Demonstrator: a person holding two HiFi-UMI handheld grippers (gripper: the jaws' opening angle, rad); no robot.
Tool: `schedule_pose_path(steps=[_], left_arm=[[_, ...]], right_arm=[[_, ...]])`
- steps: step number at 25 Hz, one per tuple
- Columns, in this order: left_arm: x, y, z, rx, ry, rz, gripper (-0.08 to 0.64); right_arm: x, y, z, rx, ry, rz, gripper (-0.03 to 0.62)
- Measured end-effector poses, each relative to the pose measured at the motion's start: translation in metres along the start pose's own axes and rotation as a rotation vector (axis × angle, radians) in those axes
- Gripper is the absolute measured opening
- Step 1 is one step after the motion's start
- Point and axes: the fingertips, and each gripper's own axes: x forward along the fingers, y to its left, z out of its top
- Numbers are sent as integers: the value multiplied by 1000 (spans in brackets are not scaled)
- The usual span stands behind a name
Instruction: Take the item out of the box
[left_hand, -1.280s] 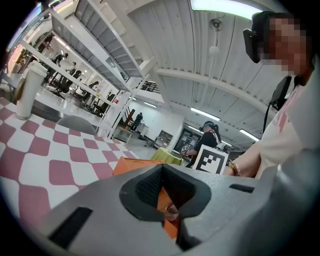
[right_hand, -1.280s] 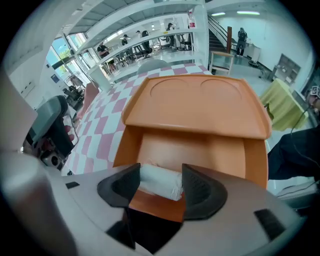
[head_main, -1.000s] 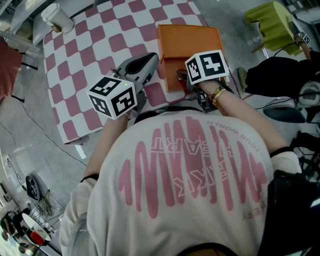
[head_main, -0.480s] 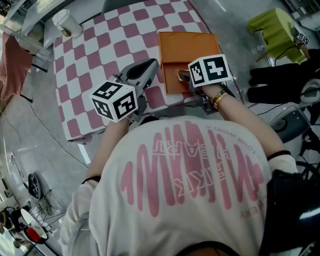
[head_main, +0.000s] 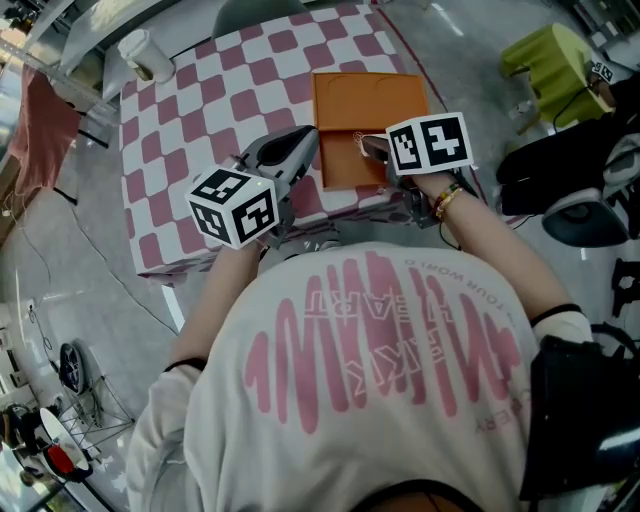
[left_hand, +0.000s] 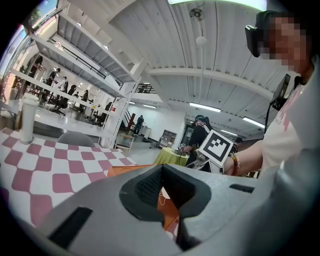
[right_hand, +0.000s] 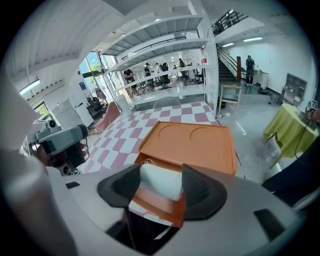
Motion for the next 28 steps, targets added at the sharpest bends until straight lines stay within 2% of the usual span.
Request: schedule_pose_path(steps=[4, 13, 24, 28], left_arm=[[-3, -11, 7, 9, -30, 27, 6], [-14, -36, 27, 6, -121, 94, 6], [-16, -81, 41, 21, -196, 90, 6], [-19, -98, 46, 36, -222, 96, 6]], right_arm=[[-23, 0, 15, -50, -95, 12, 262], [-76, 1, 31, -87, -249, 41, 262], [-141, -3, 38, -92, -457, 73, 262], [-161, -9, 31, -104, -503, 67, 262]])
